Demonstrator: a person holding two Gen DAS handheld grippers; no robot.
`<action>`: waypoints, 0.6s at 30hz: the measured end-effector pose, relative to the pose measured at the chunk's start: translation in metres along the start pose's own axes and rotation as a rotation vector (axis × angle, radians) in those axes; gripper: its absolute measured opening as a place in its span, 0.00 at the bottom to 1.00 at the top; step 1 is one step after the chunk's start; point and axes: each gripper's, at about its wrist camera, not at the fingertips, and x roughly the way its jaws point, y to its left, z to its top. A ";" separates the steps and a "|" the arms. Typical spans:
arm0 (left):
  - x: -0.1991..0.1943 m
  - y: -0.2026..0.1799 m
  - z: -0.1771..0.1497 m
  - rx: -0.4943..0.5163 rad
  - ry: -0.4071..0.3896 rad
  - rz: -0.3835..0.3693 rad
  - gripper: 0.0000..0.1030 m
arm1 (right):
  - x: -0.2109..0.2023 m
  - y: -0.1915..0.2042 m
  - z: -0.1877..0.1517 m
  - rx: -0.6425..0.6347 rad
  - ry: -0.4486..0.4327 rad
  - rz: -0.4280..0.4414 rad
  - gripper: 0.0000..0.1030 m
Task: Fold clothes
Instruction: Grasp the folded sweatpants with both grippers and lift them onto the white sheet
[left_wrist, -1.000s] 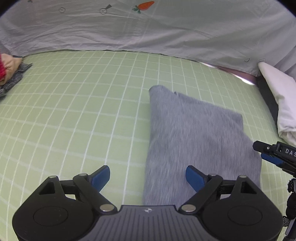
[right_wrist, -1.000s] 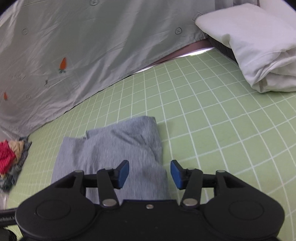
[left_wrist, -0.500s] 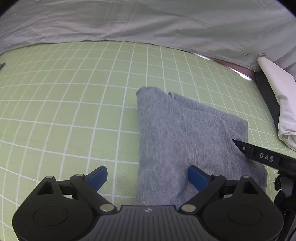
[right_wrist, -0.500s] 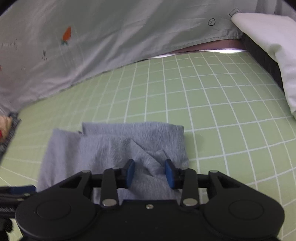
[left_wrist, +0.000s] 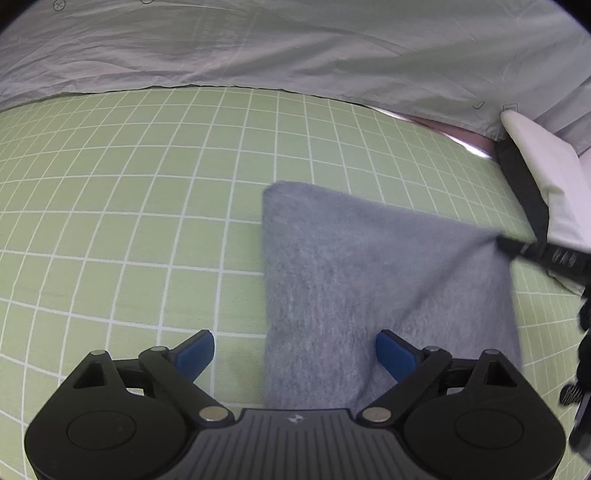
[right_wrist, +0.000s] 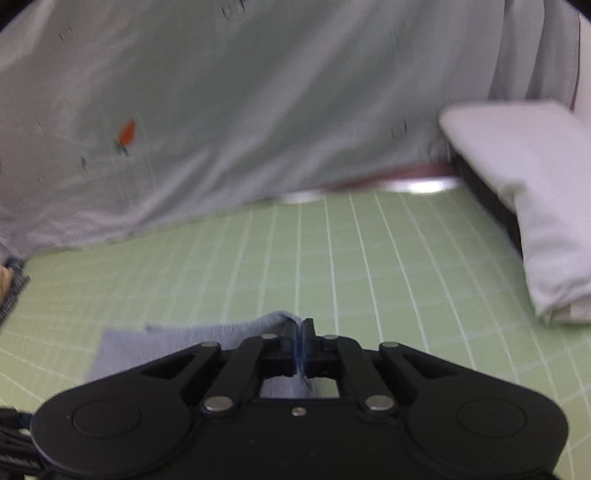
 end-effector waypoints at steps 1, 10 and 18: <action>0.000 0.000 0.000 -0.001 0.002 -0.005 0.92 | 0.001 -0.003 -0.005 0.027 0.021 -0.020 0.44; 0.009 0.006 -0.007 -0.044 0.052 -0.080 0.92 | -0.015 -0.017 -0.055 0.219 0.114 0.025 0.85; 0.019 -0.014 -0.014 0.026 0.082 -0.106 0.96 | -0.011 0.005 -0.069 0.164 0.158 0.051 0.96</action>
